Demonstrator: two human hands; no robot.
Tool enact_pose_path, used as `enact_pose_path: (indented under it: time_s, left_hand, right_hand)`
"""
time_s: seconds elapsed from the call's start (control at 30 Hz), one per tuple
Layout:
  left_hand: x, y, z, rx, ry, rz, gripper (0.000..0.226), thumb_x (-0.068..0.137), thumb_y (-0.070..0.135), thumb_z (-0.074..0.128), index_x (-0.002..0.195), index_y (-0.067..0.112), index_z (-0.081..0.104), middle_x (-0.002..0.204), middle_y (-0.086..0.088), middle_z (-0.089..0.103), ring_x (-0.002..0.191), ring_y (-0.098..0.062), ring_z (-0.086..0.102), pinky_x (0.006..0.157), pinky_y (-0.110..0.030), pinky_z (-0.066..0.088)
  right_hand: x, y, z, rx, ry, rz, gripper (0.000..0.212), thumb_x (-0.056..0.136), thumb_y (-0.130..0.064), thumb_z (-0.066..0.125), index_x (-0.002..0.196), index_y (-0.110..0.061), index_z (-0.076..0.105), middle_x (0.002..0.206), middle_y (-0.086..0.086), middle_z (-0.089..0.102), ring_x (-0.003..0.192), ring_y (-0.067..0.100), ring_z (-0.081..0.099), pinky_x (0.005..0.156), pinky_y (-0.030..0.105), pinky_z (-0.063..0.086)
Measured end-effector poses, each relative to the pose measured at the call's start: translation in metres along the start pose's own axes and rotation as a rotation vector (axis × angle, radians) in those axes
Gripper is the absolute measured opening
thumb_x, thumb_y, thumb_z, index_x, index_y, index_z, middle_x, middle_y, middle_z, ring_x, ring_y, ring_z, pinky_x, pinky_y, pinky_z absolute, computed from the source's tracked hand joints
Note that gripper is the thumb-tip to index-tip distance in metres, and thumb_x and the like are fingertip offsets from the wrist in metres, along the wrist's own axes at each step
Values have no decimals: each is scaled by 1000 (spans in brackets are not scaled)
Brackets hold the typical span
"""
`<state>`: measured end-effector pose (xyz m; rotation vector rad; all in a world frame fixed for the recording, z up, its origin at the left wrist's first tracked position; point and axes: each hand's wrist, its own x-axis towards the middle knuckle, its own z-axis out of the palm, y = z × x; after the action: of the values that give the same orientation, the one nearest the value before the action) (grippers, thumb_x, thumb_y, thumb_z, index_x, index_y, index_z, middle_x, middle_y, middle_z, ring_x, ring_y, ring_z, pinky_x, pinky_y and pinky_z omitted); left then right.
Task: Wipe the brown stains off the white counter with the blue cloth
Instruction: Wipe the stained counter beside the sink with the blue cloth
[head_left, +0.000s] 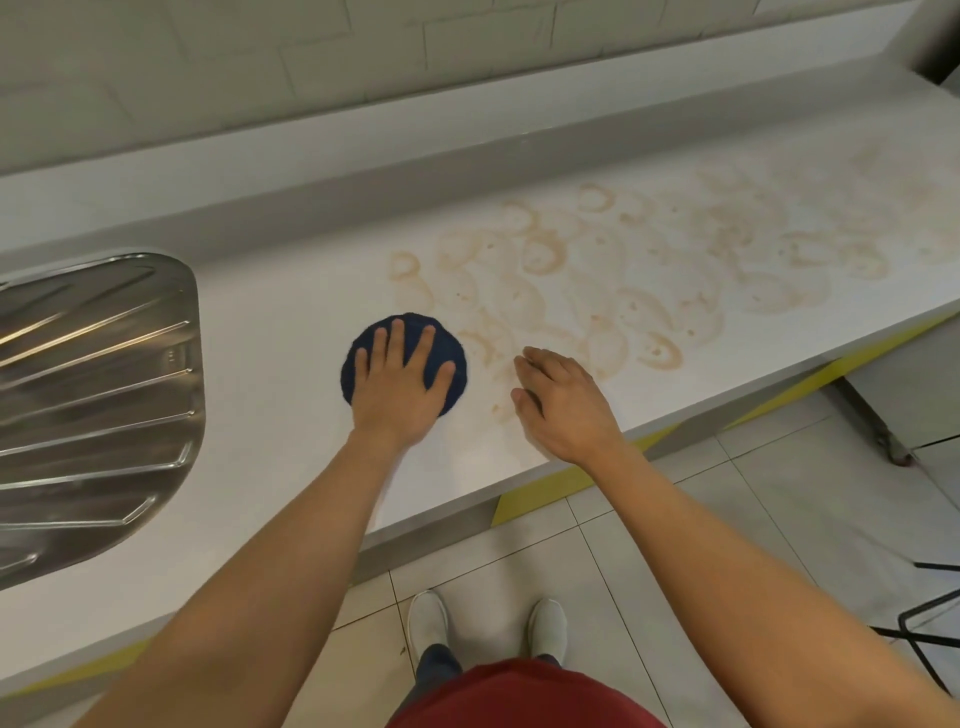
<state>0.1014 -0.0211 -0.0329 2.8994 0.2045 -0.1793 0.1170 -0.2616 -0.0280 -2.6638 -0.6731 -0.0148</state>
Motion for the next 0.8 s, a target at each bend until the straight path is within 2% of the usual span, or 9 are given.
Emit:
enact_pose_path:
  time_s: [0.07, 0.17, 0.27, 0.4, 0.5, 0.57, 0.63, 0.73, 0.8]
  left_hand:
    - [-23, 6, 9, 11, 3, 124, 66, 102, 67, 15, 161, 39, 7, 170, -4, 0, 156, -25, -2, 125, -46, -3]
    - [-52, -24, 11, 19, -15, 267, 66, 100, 72, 15, 160, 44, 10, 170, 3, 3, 156, -20, 1, 124, -41, -2]
    - [-35, -51, 0, 19, -4, 163, 67, 100, 72, 16, 160, 44, 11, 170, 2, 5, 156, -21, 3, 124, -42, -1]
    - [-2, -18, -1, 14, 19, -6, 67, 102, 66, 16, 161, 38, 6, 170, -7, 2, 156, -28, -1, 124, -48, -3]
    - [-22, 10, 12, 2, 23, 94, 66, 102, 66, 15, 161, 38, 7, 170, -6, 2, 156, -27, 0, 125, -47, -2]
    - [-48, 2, 17, 9, 12, 215, 65, 102, 69, 16, 160, 42, 9, 170, 0, 3, 156, -23, 2, 125, -44, -1]
    - [-58, -22, 14, 19, -4, 262, 65, 101, 72, 16, 159, 45, 10, 170, 4, 5, 156, -20, 3, 125, -42, 0]
    - [-31, -46, -1, 22, 8, 128, 65, 101, 70, 17, 160, 43, 10, 170, 1, 4, 156, -22, 3, 124, -43, 0]
    - [-6, -36, -5, 30, 15, 17, 66, 102, 66, 16, 161, 40, 6, 170, -4, 2, 156, -26, 0, 125, -47, -1]
  right_hand:
    - [-1, 0, 1, -2, 3, -1, 46, 101, -29, 51, 142, -6, 53, 149, 14, 48, 138, 31, 43, 115, 44, 32]
    - [0, 3, 0, 3, 1, -9, 47, 101, -30, 51, 142, -7, 53, 150, 13, 48, 138, 29, 42, 116, 43, 31]
    - [1, 5, -2, 0, -3, -15, 46, 101, -32, 51, 142, -9, 53, 150, 11, 48, 139, 28, 41, 115, 41, 31]
    - [0, 3, -1, 4, 6, -12, 46, 101, -31, 51, 142, -9, 53, 150, 11, 48, 138, 28, 42, 115, 43, 32]
    - [0, 3, 1, -13, 3, -5, 47, 101, -31, 50, 143, -9, 52, 151, 11, 47, 139, 28, 41, 115, 44, 32]
    - [1, 4, 1, -14, 2, -10, 48, 101, -32, 50, 143, -10, 52, 151, 11, 47, 139, 27, 41, 115, 43, 31]
    - [0, 5, 0, -20, -3, -17, 48, 102, -33, 50, 144, -10, 51, 151, 10, 47, 139, 27, 41, 115, 42, 31]
    - [0, 5, -2, -20, -17, -21, 48, 102, -34, 48, 144, -10, 51, 152, 10, 46, 140, 27, 40, 116, 43, 31]
    - [0, 4, -2, -15, -20, -17, 48, 102, -33, 48, 144, -10, 51, 152, 11, 46, 140, 28, 40, 117, 44, 31]
